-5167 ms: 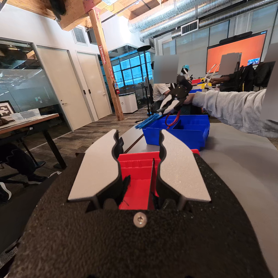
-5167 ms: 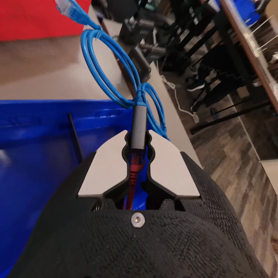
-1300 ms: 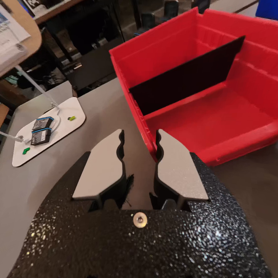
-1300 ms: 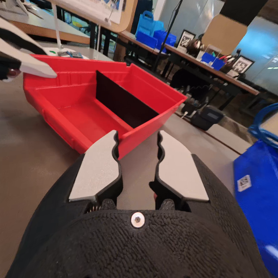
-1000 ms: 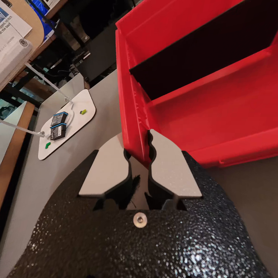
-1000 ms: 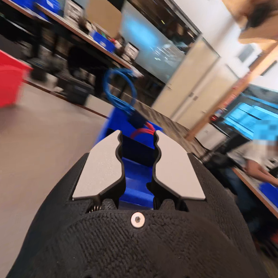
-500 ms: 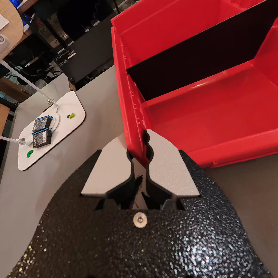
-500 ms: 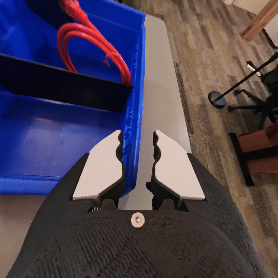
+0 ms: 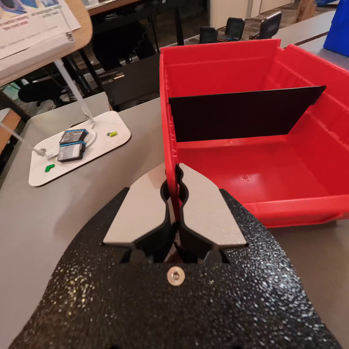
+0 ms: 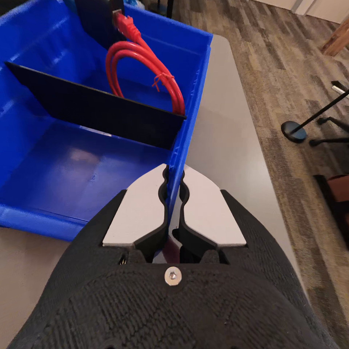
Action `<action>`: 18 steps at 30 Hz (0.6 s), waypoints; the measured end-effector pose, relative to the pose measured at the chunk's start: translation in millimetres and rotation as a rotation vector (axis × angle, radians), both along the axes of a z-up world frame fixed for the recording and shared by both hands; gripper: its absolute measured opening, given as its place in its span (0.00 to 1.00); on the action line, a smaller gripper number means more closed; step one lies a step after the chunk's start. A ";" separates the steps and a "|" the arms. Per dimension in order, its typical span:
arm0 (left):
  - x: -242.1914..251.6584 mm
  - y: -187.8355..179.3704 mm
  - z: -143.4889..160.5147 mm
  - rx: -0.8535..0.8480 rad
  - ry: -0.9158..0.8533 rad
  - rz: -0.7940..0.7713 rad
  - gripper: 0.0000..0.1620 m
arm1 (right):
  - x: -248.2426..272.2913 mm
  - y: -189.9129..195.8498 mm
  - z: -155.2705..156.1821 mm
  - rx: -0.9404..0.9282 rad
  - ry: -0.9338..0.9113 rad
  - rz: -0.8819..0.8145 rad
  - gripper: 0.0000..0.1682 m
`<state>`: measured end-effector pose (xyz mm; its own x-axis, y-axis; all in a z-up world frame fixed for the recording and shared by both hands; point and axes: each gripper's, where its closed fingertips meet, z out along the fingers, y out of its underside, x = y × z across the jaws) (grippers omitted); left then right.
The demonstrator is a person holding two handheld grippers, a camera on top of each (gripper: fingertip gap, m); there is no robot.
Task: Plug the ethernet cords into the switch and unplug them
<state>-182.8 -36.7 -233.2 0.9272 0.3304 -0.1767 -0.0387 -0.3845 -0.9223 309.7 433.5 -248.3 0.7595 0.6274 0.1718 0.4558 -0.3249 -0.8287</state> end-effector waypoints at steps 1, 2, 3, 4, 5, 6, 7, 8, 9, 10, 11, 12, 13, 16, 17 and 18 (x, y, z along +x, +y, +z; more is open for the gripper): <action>-1.5 -8.8 0.5 0.004 -0.002 0.008 0.02 | -2.4 -5.2 0.3 0.002 0.027 -0.008 0.03; -2.7 -17.9 0.9 0.005 -0.003 0.017 0.01 | -5.1 -10.9 0.4 -0.001 0.053 -0.015 0.03; -3.7 -27.2 1.3 0.006 -0.004 0.026 0.01 | -8.1 -16.8 0.7 0.003 0.066 -0.019 0.03; -4.7 -36.7 1.7 0.006 -0.005 0.035 0.01 | -11.5 -23.4 0.8 0.011 0.067 -0.021 0.03; -5.7 -46.3 2.2 0.006 -0.008 0.045 0.01 | -15.9 -30.8 1.1 0.013 0.068 -0.021 0.03; -6.4 -55.9 2.8 0.007 -0.013 0.055 0.01 | -21.3 -38.7 1.3 0.014 0.070 -0.020 0.03; -7.2 -65.3 3.5 0.010 -0.018 0.066 0.01 | -27.8 -47.1 1.2 0.014 0.069 -0.014 0.03; -8.1 -74.6 4.0 0.012 -0.023 0.078 0.01 | -35.5 -56.2 1.3 0.016 0.068 -0.003 0.03; -9.0 -83.7 4.3 0.014 -0.024 0.091 0.01 | -44.6 -66.4 1.2 0.015 0.070 0.011 0.03; -9.8 -92.2 4.3 0.016 -0.026 0.104 0.01 | -54.2 -76.5 1.5 0.017 0.073 0.023 0.03; -10.4 -100.4 3.8 0.014 -0.029 0.117 0.01 | -63.7 -86.3 1.7 0.021 0.072 0.036 0.03; -11.1 -108.3 3.1 0.014 -0.029 0.132 0.01 | -73.8 -96.5 1.6 0.020 0.076 0.049 0.03; -11.5 -115.7 2.7 0.017 -0.032 0.144 0.01 | -84.1 -106.7 1.7 0.020 0.080 0.064 0.03; -13.2 -136.3 -0.2 0.026 -0.043 0.180 0.01 | -115.0 -137.1 1.9 0.029 0.084 0.111 0.03; -13.8 -142.8 -1.5 0.030 -0.049 0.192 0.01 | -124.7 -147.0 1.8 0.029 0.086 0.127 0.03; -14.4 -149.0 -2.7 0.034 -0.056 0.203 0.01 | -134.1 -156.6 1.9 0.028 0.090 0.142 0.03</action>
<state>-197.2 -185.8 -236.0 0.8491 0.5161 -0.1127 0.0878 -0.3482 -0.9333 175.6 276.9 -246.4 0.6763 0.7259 0.1254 0.4188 -0.2389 -0.8761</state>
